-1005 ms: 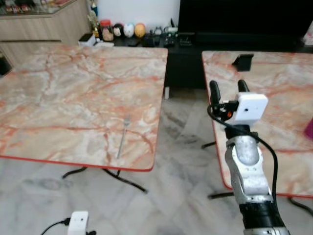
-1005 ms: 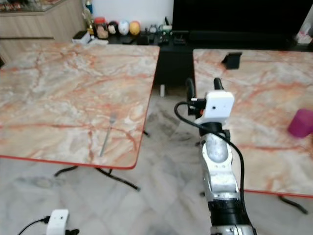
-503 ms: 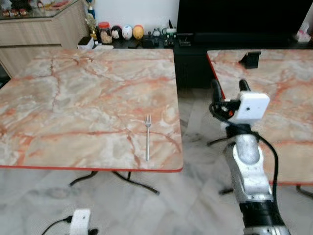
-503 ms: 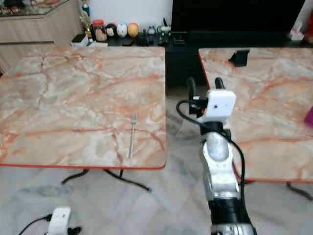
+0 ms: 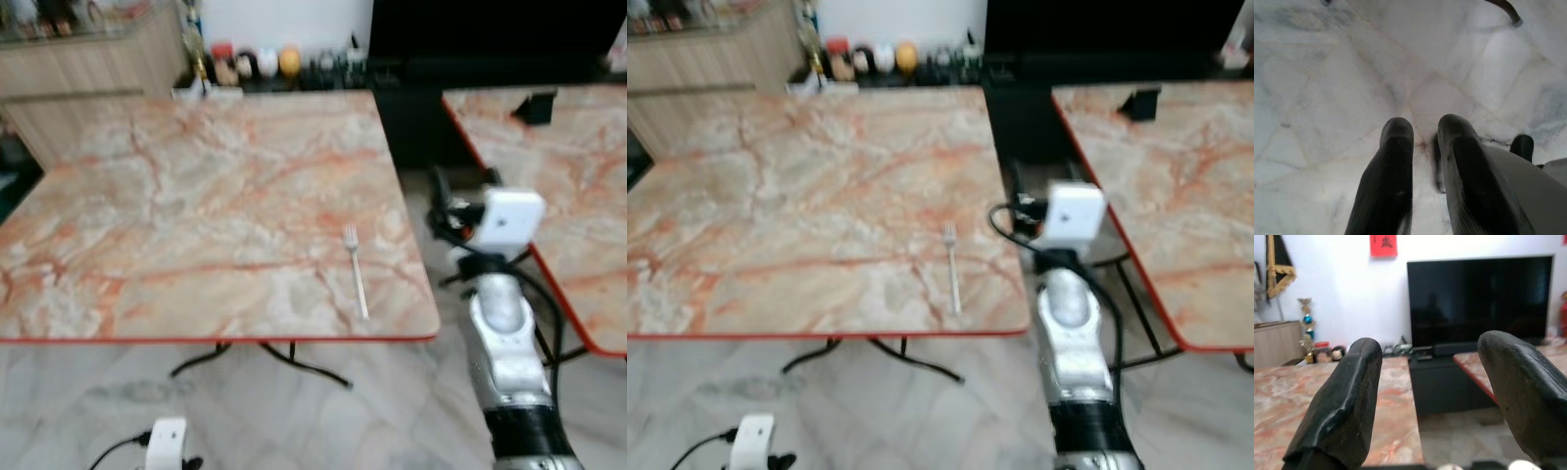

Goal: Setting the table

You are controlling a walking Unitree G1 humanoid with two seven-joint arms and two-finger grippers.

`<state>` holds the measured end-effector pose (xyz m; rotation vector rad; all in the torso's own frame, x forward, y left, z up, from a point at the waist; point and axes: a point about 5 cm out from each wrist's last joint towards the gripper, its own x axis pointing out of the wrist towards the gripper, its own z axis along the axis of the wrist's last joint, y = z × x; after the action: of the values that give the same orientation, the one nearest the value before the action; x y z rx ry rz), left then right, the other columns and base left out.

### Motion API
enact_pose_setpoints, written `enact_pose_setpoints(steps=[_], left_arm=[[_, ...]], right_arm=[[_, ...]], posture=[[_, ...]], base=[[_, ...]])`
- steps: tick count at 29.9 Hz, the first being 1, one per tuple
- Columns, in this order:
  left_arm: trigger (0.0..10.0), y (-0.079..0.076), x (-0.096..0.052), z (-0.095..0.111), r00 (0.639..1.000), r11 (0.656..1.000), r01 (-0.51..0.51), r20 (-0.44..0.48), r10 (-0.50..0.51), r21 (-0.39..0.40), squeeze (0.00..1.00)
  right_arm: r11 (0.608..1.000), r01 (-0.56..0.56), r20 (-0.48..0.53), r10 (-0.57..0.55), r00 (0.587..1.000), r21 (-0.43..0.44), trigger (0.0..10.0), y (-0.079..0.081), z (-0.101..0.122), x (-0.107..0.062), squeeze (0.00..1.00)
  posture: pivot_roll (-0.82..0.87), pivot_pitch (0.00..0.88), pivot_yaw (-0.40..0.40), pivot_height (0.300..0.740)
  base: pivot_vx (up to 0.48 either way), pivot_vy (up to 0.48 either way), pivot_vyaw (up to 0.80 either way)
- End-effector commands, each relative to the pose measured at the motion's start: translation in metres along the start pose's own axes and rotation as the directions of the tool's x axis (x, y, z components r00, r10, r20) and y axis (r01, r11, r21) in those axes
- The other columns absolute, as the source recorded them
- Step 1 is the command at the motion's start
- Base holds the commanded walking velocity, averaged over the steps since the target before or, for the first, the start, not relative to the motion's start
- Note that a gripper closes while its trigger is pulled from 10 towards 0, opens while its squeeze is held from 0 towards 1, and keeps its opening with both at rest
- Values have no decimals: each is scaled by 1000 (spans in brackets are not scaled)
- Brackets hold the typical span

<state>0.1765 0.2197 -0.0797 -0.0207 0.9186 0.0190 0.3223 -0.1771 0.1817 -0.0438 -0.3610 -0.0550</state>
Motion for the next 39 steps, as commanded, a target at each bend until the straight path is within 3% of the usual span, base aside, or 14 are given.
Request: enact_pose_setpoints(steps=[1, 11, 39], left_arm=[[10000, 6, -2, -2, 1000, 1000, -17, -12, 17, 1, 0], [10000, 7, -2, -2, 1000, 1000, -20, -11, 20, 7, 0], [10000, 6, -2, -6, 1000, 1000, -15, -20, 16, 15, 0]], right_arm=[[1000, -25, 23, 25, 999, 18, 10000, 9, 6, 4, 0], [999, -33, 28, 32, 999, 32, 10000, 11, 7, 6, 0], [999, -22, -28, 23, 999, 31, 10000, 7, -6, -5, 0]], posture=[[13, 0, 19, 740], [14, 0, 20, 740], [11, 0, 14, 740]], base=[[0, 345, 0], [0, 325, 0], [0, 0, 0]])
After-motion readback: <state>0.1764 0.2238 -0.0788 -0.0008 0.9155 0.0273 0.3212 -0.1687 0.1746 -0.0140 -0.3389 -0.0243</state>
